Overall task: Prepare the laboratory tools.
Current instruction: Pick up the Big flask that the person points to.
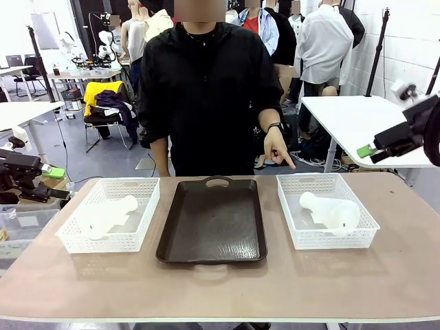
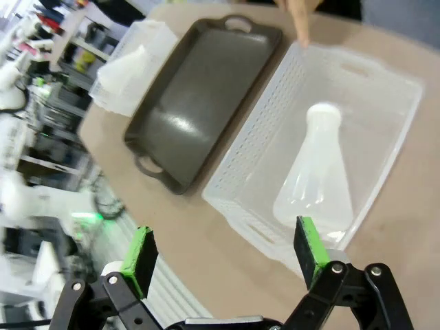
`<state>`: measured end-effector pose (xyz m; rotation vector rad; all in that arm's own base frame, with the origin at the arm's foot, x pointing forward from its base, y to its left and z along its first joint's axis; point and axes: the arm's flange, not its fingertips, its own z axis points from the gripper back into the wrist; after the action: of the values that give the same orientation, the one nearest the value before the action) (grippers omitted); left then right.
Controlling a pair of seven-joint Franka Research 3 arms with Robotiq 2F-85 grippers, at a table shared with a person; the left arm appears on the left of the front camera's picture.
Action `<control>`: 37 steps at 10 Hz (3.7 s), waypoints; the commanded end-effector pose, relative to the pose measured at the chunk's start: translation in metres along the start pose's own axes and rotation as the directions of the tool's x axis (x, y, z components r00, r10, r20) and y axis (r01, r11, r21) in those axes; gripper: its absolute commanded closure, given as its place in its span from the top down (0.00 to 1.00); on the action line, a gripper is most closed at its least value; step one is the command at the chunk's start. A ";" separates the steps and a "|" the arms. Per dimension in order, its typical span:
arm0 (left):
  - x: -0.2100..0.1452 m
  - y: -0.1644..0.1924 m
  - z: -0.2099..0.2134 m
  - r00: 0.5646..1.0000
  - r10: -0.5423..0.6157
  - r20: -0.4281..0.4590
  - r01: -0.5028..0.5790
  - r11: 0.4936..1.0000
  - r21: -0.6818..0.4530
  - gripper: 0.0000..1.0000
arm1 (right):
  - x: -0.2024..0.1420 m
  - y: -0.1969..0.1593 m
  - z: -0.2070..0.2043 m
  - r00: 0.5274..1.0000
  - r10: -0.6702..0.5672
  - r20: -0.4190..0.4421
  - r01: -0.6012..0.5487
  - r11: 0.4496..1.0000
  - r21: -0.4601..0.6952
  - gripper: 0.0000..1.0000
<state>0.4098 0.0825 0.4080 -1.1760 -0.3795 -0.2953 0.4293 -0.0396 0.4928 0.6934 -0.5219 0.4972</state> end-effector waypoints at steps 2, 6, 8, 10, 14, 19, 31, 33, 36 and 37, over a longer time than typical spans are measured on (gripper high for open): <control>-0.001 0.000 0.002 1.000 0.000 0.001 0.000 1.000 0.003 1.00 | 0.058 0.035 -0.032 0.965 0.189 -0.184 -0.231 0.942 -0.244 1.00; -0.001 0.000 0.002 1.000 0.000 0.001 0.000 1.000 0.003 1.00 | 0.098 0.038 -0.130 0.851 0.206 -0.483 -0.443 0.775 -0.450 1.00; -0.001 0.000 0.002 1.000 0.000 0.001 0.000 1.000 0.003 1.00 | 0.104 0.016 -0.175 0.801 0.171 -0.574 -0.494 0.730 -0.472 1.00; -0.001 0.000 0.002 1.000 0.000 0.001 0.000 1.000 0.003 1.00 | 0.104 -0.002 -0.212 0.782 0.136 -0.608 -0.497 0.724 -0.478 1.00; -0.001 0.000 0.002 1.000 0.000 0.001 0.000 1.000 0.003 1.00 | 0.102 -0.017 -0.241 0.762 0.071 -0.644 -0.445 0.779 -0.441 1.00; -0.001 0.000 0.002 1.000 0.000 0.001 0.000 1.000 0.003 1.00 | 0.096 -0.039 -0.258 0.748 0.030 -0.663 -0.372 0.846 -0.381 1.00; -0.001 0.000 0.002 1.000 0.000 0.001 0.000 1.000 0.003 1.00 | 0.083 -0.060 -0.283 0.714 0.001 -0.700 -0.328 0.884 -0.333 1.00; -0.001 0.000 0.002 1.000 0.000 0.001 0.000 1.000 0.003 1.00 | 0.079 -0.061 -0.285 0.723 0.020 -0.691 -0.341 0.880 -0.331 1.00; -0.001 0.000 0.002 1.000 0.000 0.001 0.000 1.000 0.003 1.00 | 0.075 -0.063 -0.288 0.713 0.021 -0.701 -0.347 0.879 -0.326 1.00; -0.001 0.000 0.002 1.000 0.000 0.001 0.000 1.000 0.003 1.00 | 0.075 -0.063 -0.288 0.708 0.037 -0.705 -0.361 0.877 -0.317 0.91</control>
<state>0.4098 0.0826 0.4076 -1.1753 -0.3786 -0.2942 0.6041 0.1414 0.3237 -0.0391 0.0305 0.7460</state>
